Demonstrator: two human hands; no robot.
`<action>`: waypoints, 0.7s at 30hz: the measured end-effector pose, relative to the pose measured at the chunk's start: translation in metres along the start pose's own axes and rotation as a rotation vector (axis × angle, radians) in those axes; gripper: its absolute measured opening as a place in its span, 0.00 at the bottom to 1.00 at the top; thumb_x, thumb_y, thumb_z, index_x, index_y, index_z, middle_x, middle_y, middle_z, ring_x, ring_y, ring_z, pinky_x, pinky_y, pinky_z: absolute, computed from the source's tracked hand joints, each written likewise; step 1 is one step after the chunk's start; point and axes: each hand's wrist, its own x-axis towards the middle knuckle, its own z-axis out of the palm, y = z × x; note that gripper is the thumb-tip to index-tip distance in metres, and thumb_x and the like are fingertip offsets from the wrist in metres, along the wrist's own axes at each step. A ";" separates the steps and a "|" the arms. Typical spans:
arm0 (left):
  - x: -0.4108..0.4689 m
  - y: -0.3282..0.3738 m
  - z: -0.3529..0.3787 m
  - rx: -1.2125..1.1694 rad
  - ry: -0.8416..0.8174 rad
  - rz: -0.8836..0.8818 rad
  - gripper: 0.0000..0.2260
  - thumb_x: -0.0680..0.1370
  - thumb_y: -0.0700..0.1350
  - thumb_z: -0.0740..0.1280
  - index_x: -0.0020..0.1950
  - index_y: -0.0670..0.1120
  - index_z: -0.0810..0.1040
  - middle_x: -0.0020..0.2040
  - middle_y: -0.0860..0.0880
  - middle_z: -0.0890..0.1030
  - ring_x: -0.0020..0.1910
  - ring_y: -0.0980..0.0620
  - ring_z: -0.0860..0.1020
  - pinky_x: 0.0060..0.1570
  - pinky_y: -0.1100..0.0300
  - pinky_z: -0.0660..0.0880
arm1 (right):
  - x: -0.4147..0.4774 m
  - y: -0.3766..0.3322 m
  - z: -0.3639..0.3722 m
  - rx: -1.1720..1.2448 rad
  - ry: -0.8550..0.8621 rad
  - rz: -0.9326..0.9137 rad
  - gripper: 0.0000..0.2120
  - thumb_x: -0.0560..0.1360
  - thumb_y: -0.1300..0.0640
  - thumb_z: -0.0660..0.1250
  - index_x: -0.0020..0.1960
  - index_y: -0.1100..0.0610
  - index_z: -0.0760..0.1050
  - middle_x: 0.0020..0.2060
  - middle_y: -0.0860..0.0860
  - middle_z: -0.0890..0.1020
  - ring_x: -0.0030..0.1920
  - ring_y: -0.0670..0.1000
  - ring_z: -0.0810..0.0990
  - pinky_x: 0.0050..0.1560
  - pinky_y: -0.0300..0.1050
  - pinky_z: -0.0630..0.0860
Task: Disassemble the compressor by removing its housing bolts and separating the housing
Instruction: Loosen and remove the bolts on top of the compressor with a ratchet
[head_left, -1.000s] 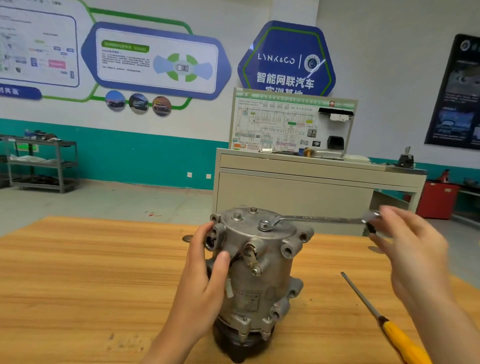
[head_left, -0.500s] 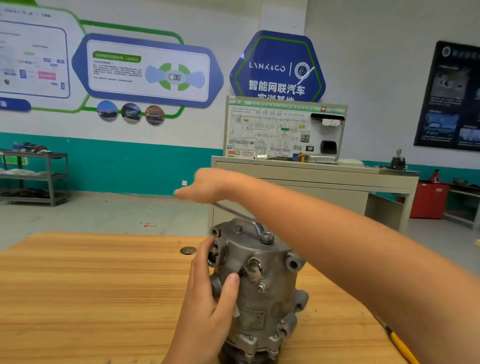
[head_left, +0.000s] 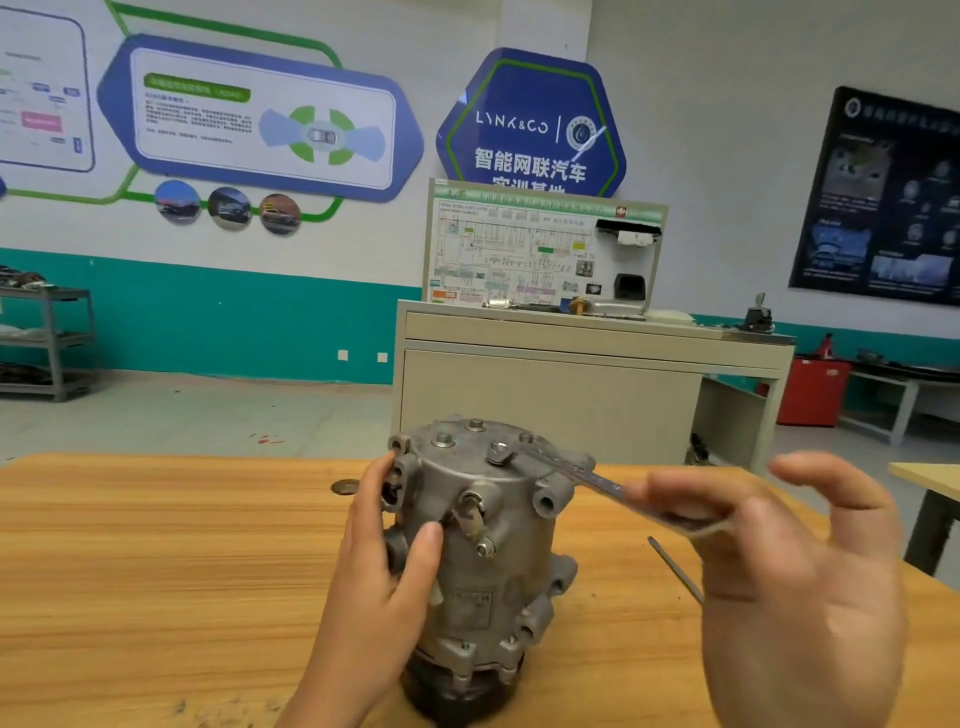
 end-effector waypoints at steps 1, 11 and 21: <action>0.002 -0.007 -0.004 -0.002 0.014 0.016 0.24 0.64 0.66 0.56 0.59 0.75 0.55 0.62 0.70 0.63 0.64 0.66 0.65 0.59 0.69 0.62 | 0.009 0.004 -0.010 0.018 0.074 0.070 0.03 0.74 0.55 0.62 0.45 0.47 0.69 0.31 0.53 0.83 0.34 0.53 0.83 0.41 0.43 0.80; 0.000 -0.007 0.005 0.030 -0.028 -0.009 0.24 0.77 0.47 0.62 0.60 0.74 0.56 0.63 0.71 0.63 0.60 0.78 0.62 0.53 0.76 0.63 | 0.131 0.134 0.025 -0.700 -0.279 0.889 0.20 0.78 0.57 0.61 0.67 0.59 0.59 0.45 0.53 0.74 0.43 0.50 0.77 0.50 0.51 0.73; 0.003 -0.005 0.006 0.084 -0.038 -0.029 0.23 0.77 0.45 0.62 0.62 0.70 0.59 0.62 0.67 0.67 0.59 0.69 0.68 0.56 0.70 0.66 | 0.066 0.106 0.174 -1.340 -1.420 0.011 0.19 0.78 0.56 0.58 0.66 0.64 0.64 0.42 0.52 0.70 0.43 0.51 0.74 0.41 0.43 0.70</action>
